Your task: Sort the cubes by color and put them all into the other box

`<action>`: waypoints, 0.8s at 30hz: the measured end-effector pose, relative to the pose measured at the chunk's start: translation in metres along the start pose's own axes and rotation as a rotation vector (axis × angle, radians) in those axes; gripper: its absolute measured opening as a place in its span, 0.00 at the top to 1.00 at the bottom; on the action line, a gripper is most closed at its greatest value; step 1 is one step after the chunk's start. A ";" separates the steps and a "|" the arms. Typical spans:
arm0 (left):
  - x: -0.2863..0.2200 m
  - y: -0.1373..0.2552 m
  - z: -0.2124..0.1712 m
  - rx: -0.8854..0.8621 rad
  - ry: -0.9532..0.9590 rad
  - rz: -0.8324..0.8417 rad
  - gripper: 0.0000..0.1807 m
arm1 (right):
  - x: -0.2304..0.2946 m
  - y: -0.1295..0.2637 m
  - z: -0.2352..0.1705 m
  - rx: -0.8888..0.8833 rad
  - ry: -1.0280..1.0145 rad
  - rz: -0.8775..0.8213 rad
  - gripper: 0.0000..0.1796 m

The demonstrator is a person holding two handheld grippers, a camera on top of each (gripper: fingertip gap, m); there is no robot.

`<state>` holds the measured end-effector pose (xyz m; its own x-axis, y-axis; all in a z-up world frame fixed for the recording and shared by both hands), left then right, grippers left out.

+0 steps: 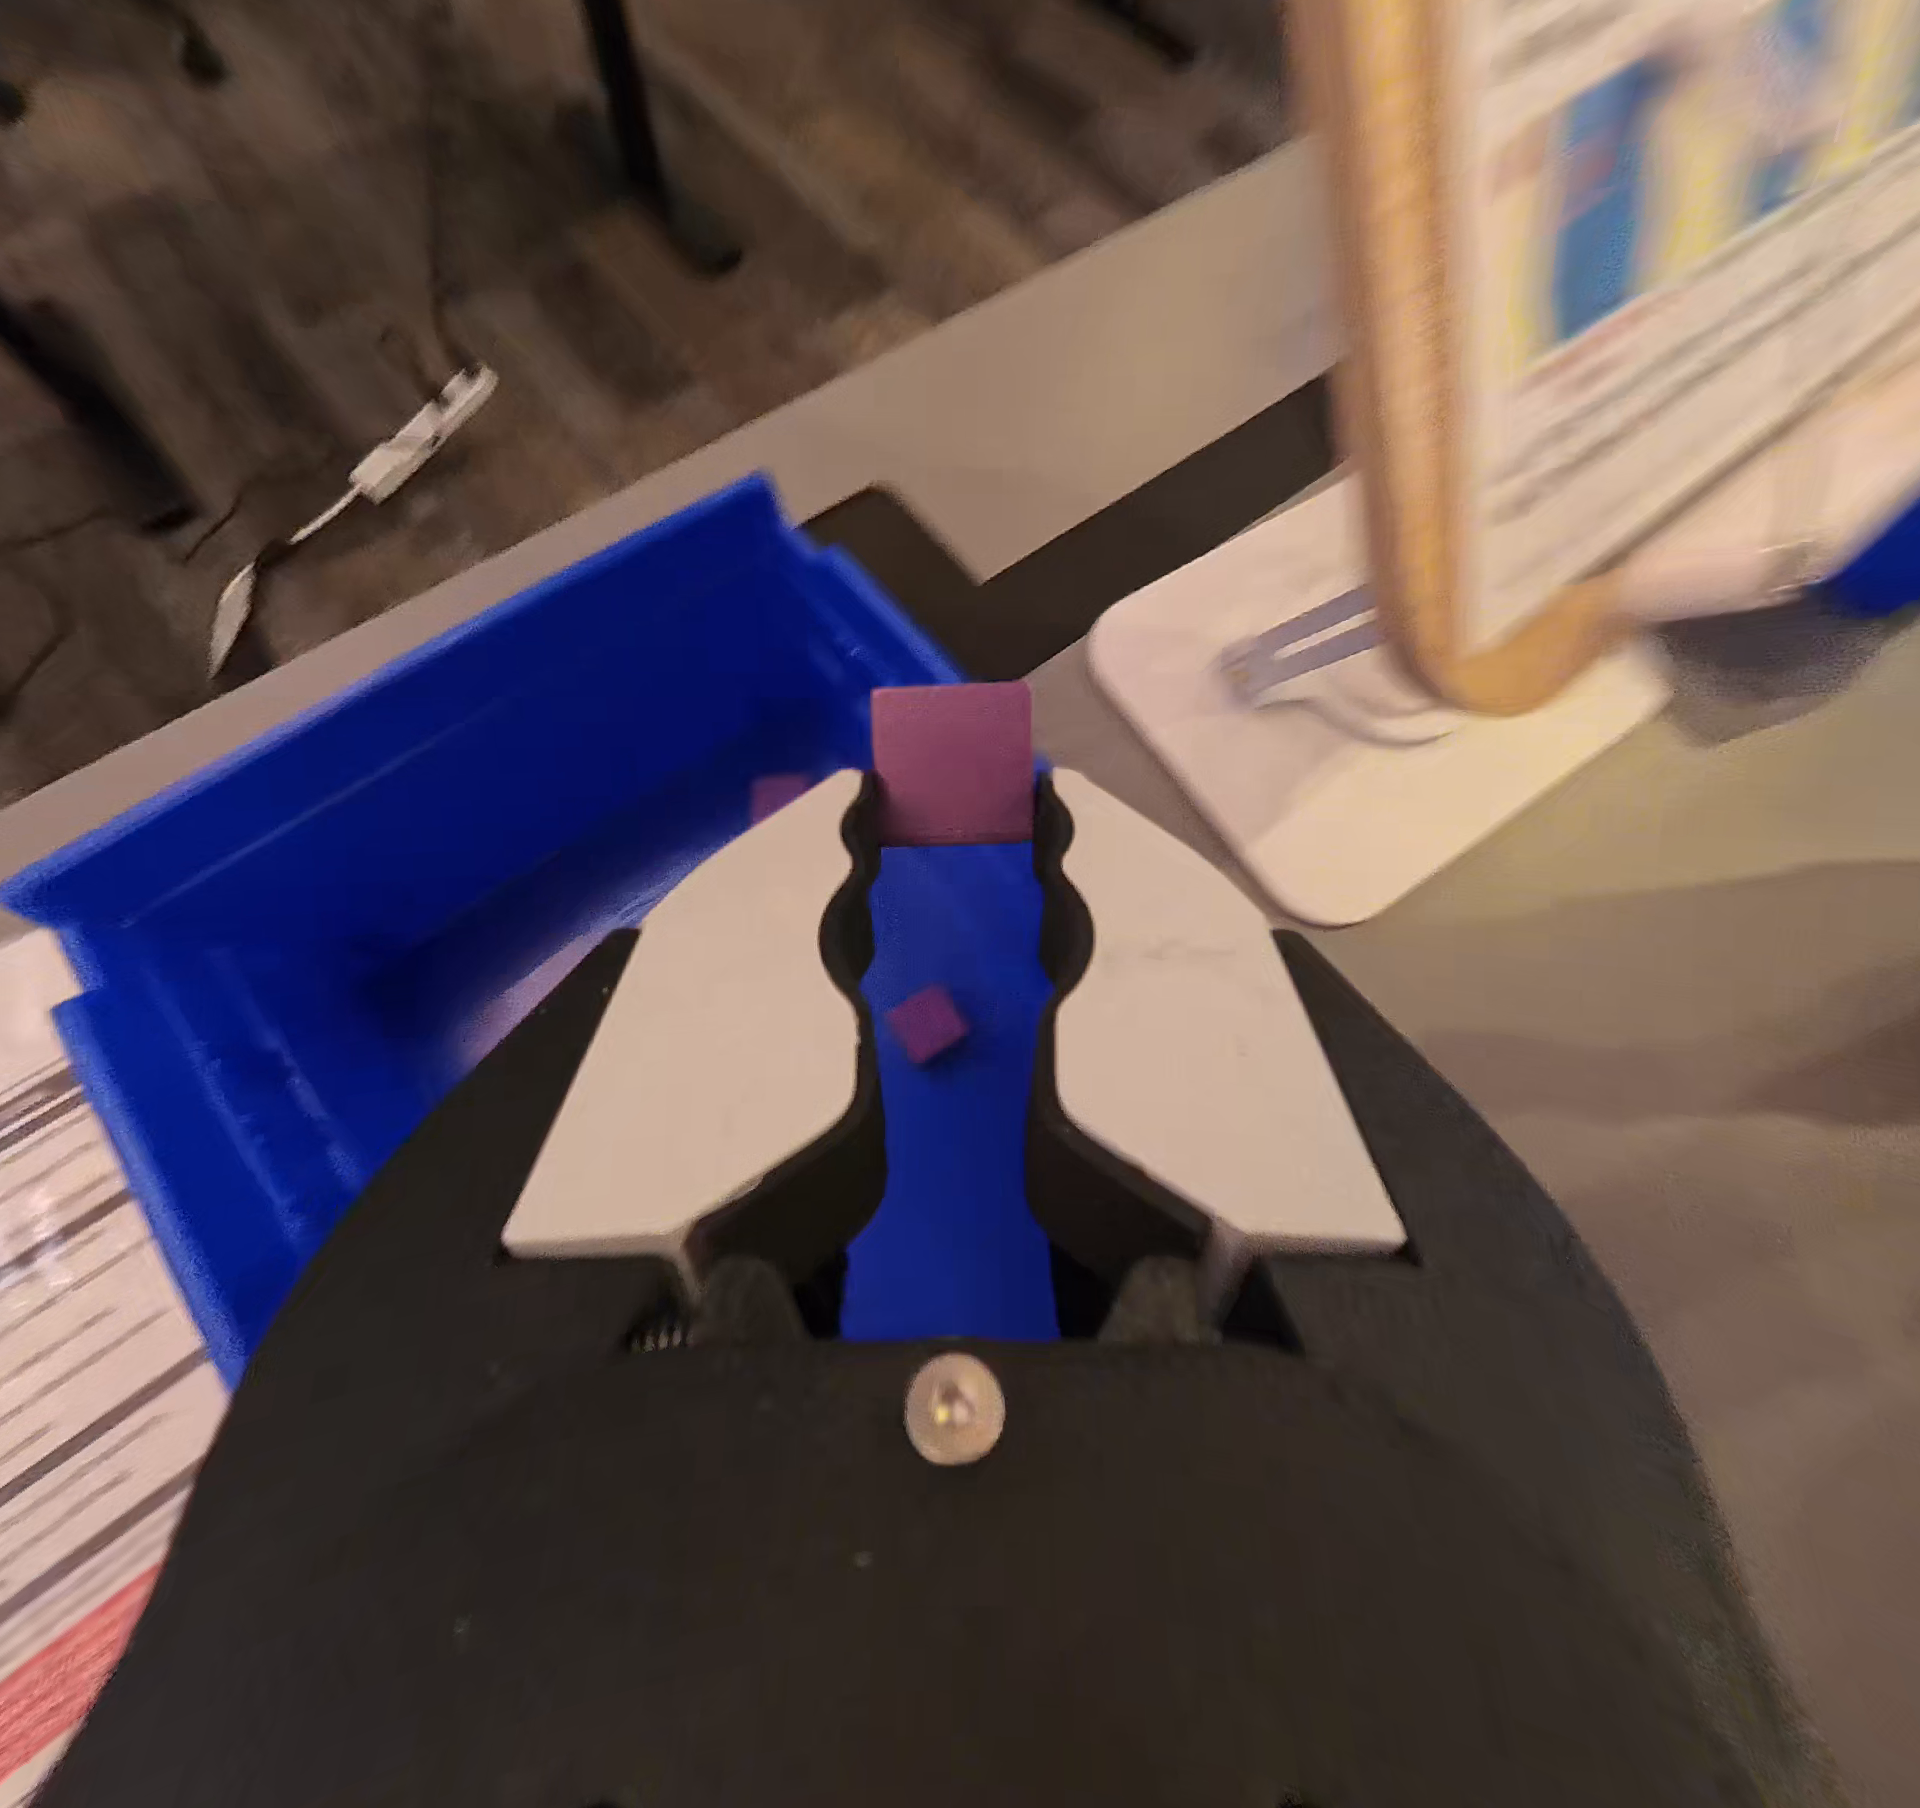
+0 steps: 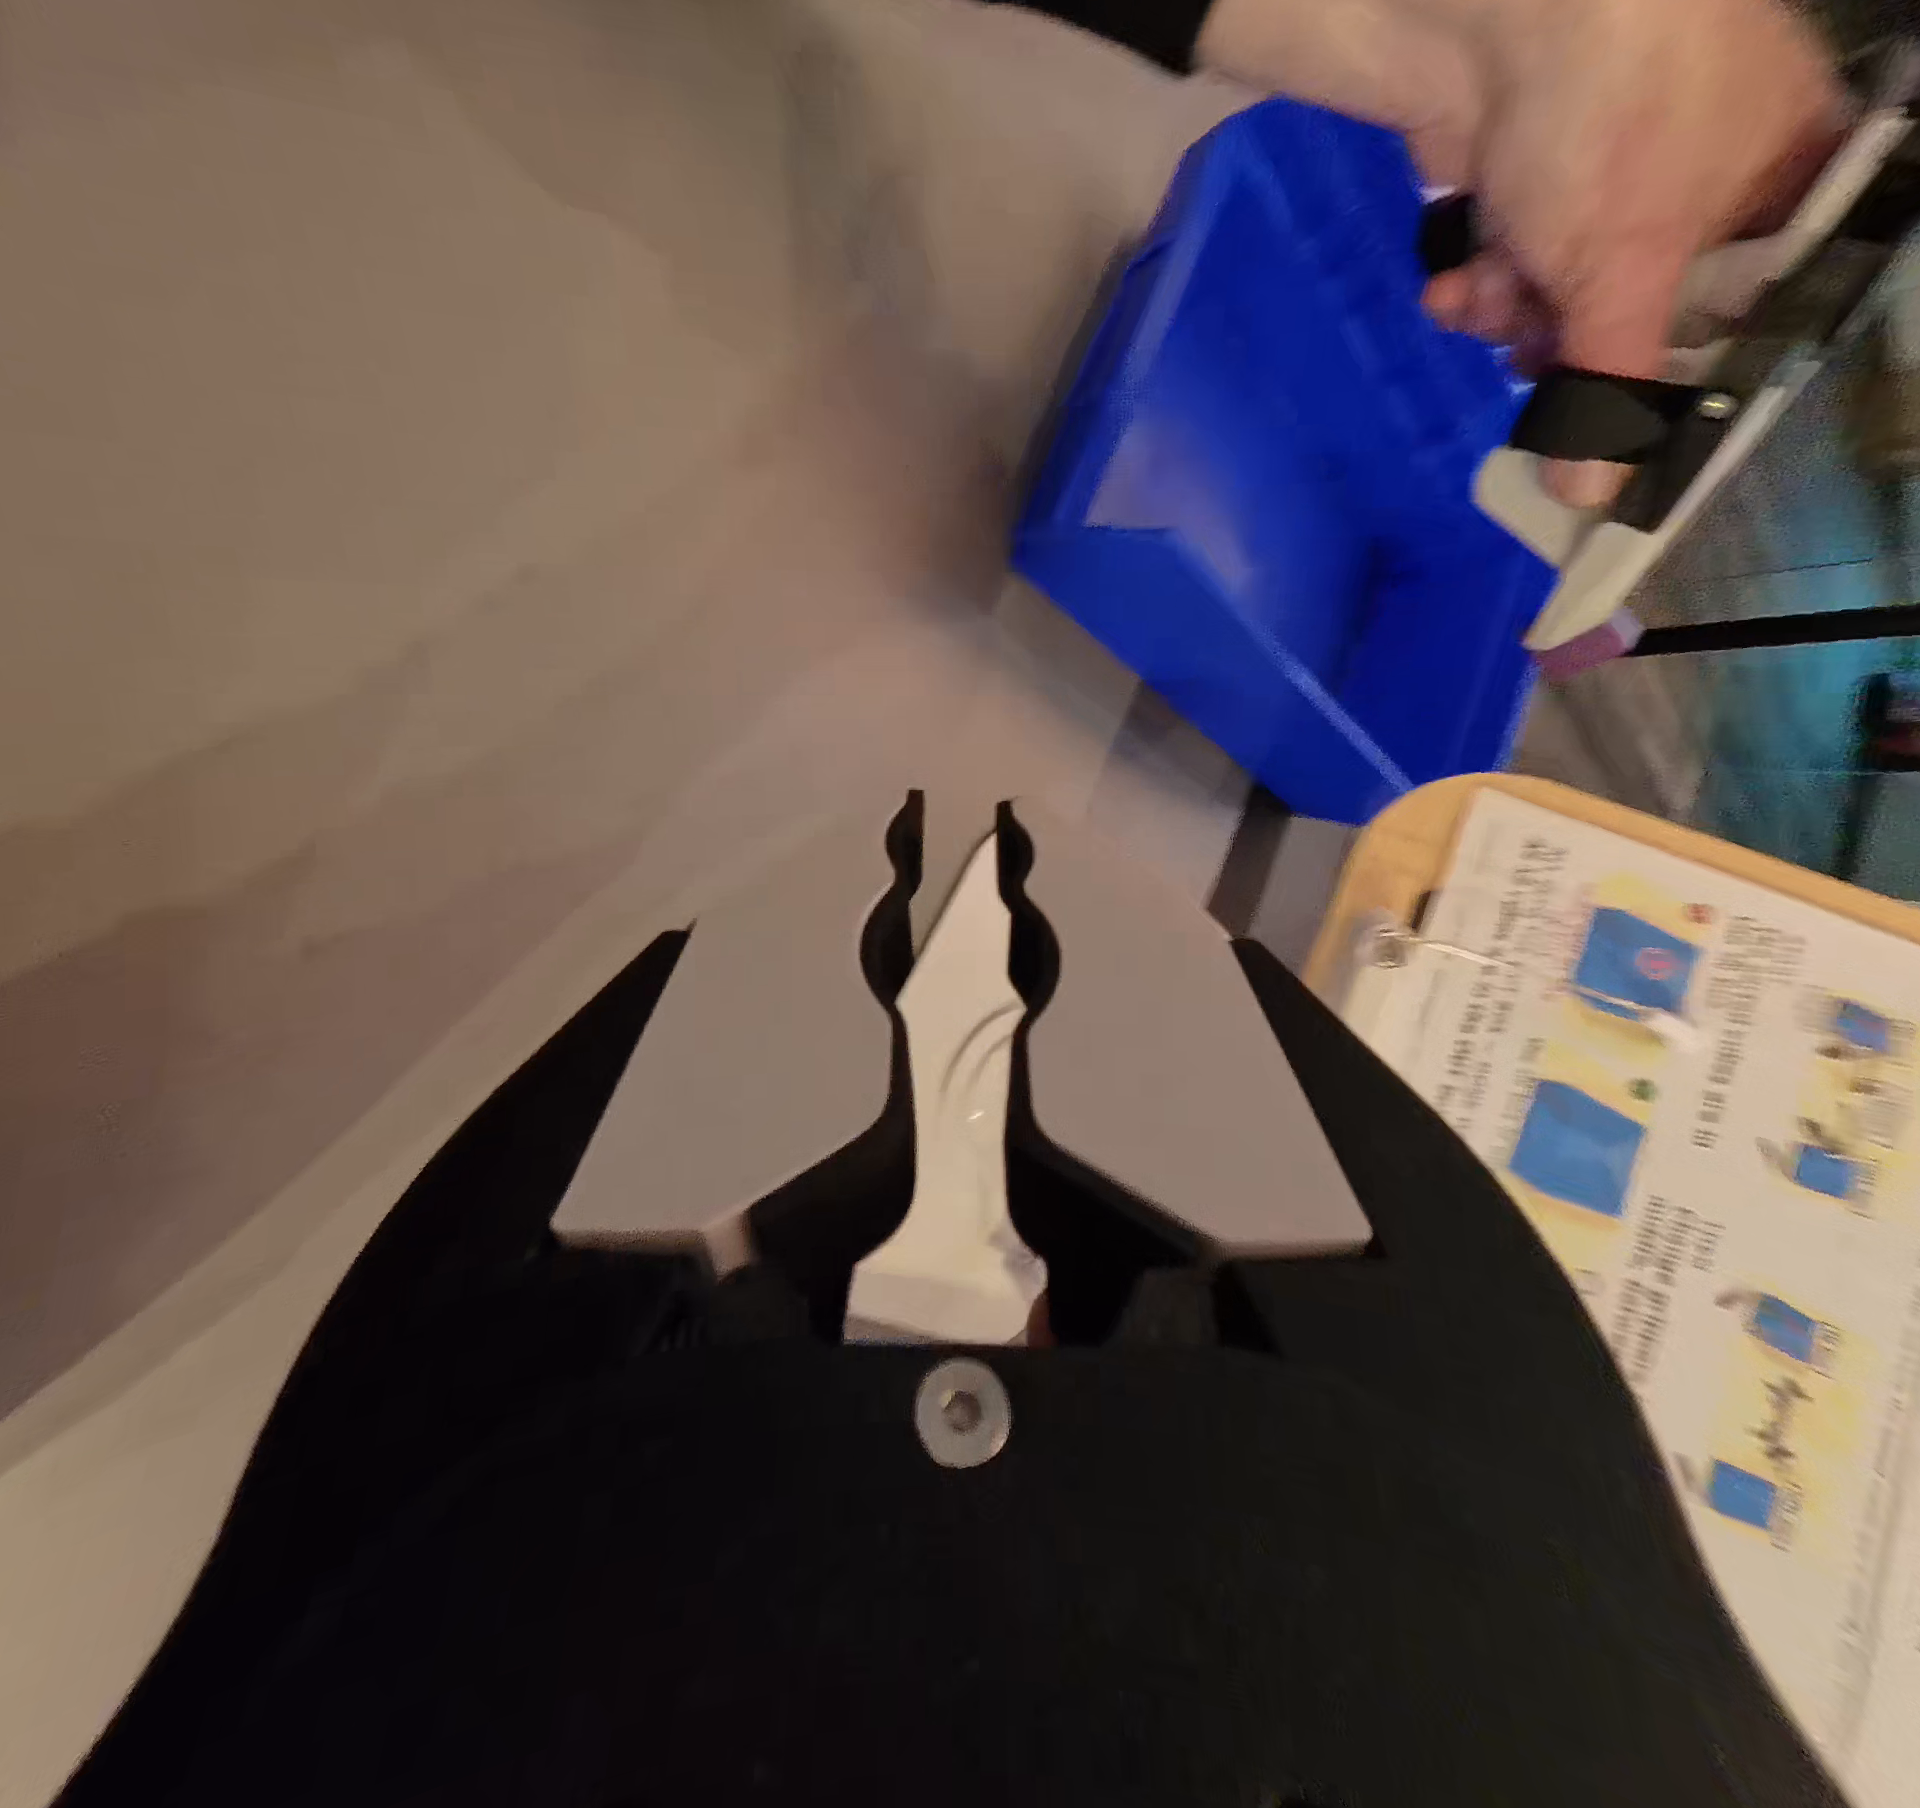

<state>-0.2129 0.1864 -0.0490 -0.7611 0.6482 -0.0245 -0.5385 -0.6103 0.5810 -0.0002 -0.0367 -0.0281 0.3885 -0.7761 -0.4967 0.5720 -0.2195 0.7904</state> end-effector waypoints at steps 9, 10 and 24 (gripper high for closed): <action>-0.104 0.078 0.036 -0.383 0.016 -0.450 0.85 | -0.038 0.012 0.022 -0.235 0.009 -0.389 0.68; -0.118 0.083 0.038 -0.417 -0.001 -0.517 0.85 | -0.041 0.014 0.023 -0.259 0.004 -0.421 0.65; -0.216 0.087 0.042 -0.566 -0.003 -1.054 0.85 | -0.056 0.050 0.018 -0.392 0.104 -0.812 0.69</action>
<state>-0.0802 0.0123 0.0407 0.1511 0.9504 -0.2717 -0.9804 0.1089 -0.1644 -0.0067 -0.0147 0.0454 -0.1888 -0.4091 -0.8927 0.8959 -0.4441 0.0141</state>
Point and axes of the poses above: each gripper's, where its closed fingertips meet, y back along the fingers, z out of its top, x = y × z across the jaws, the point moved 5 cm from there along y, back along the fingers, and after that the axes turned 5 degrees about z, right-handed, at the moved point
